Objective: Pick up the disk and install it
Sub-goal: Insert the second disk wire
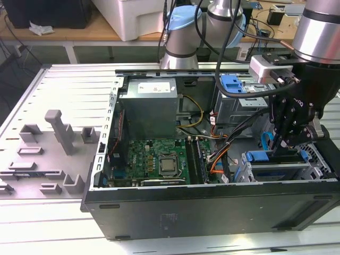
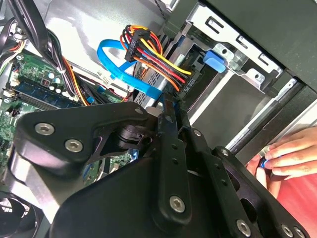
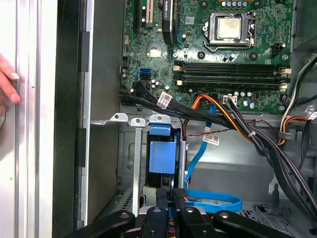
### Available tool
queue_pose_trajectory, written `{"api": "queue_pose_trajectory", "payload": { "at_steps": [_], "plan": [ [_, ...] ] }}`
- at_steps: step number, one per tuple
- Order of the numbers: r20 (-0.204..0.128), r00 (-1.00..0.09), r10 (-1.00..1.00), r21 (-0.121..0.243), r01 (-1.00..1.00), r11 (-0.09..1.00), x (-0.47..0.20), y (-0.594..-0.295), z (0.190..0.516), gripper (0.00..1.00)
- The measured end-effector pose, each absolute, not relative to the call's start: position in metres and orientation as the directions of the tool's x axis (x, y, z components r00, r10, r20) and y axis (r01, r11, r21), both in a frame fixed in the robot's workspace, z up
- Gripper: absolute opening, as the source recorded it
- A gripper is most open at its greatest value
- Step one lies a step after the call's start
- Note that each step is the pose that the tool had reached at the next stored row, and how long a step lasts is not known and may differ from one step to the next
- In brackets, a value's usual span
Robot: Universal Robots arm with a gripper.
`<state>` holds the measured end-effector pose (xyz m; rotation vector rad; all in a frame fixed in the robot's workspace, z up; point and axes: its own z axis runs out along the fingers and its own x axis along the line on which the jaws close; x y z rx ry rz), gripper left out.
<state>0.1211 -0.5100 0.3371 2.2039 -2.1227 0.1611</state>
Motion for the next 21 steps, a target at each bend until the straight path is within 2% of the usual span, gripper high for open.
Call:
{"api": "queue_pose_trajectory", "payload": {
  "at_steps": [4, 8, 21],
  "plan": [
    [0.129, 0.036, -0.991, -0.017, -0.999, -0.039, 0.121, -0.510, 0.337, 0.16],
    [0.129, 0.036, -0.991, -0.017, -0.999, -0.039, 0.121, -0.510, 0.338, 0.42],
    [0.135, 0.036, -0.990, -0.017, -0.999, -0.039, 0.121, -0.510, 0.360, 0.42]
  ]
}}
